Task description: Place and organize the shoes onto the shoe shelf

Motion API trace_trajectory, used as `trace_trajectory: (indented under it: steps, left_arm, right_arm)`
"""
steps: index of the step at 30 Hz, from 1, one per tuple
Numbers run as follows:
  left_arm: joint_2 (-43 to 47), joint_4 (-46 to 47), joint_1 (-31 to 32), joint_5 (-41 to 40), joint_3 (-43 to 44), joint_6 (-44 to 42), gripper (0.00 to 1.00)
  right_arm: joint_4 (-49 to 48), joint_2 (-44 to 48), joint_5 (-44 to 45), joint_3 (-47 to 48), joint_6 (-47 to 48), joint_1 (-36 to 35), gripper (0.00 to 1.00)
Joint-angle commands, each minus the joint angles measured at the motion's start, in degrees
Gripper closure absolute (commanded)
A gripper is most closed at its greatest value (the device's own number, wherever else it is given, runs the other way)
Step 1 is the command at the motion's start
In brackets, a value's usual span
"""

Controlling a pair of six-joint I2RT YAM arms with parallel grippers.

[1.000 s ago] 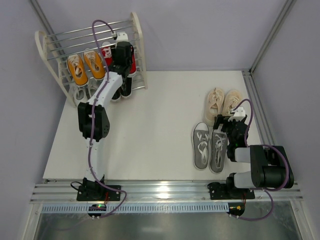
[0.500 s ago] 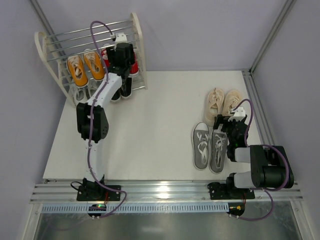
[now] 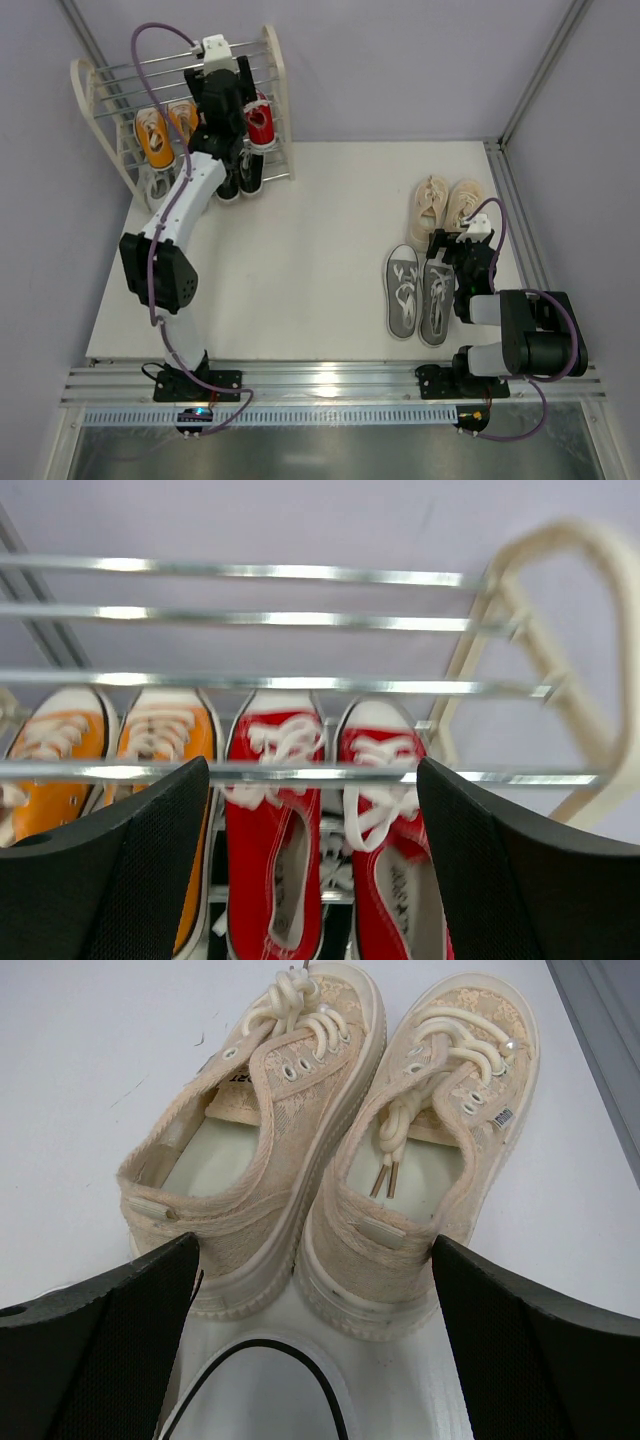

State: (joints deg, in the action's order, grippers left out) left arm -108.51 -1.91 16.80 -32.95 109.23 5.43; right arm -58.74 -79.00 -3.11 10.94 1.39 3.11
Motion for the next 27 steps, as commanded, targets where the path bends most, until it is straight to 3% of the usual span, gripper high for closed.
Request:
trace_trajectory:
  steps: [1, 6, 12, 19, 22, 27]
  left_arm:
    - [2.87, 9.50, -0.45, -0.36, 2.73, -1.30, 0.18]
    - [3.56, 2.89, 0.16, -0.01, 4.24, 0.71, 0.19]
    - [9.88, -4.50, 4.64, 3.33, -4.95, 4.23, 0.21]
    - [22.54, -1.34, 13.16, 7.27, -26.14, 9.76, 0.21]
    - [21.94, 1.46, 16.77, 7.48, -30.21, 11.35, 0.22]
    - [11.76, 9.80, 20.55, 3.69, -34.35, 12.33, 0.21]
  right_arm:
    - [-4.89, 0.78, -0.22, 0.93, -0.42, -0.04, 0.03]
    - [-4.98, 0.78, -0.14, 1.01, -0.42, -0.13, 0.03]
    - [-4.81, 0.78, -0.23, 1.01, -0.42, -0.04, 0.03]
    - [-4.89, 0.87, -0.23, 1.01, -0.42, -0.13, 0.03]
    - [-4.89, 0.78, -0.14, 1.01, -0.42, -0.13, 0.03]
    - [-4.98, 0.87, -0.22, 1.01, -0.42, -0.13, 0.03]
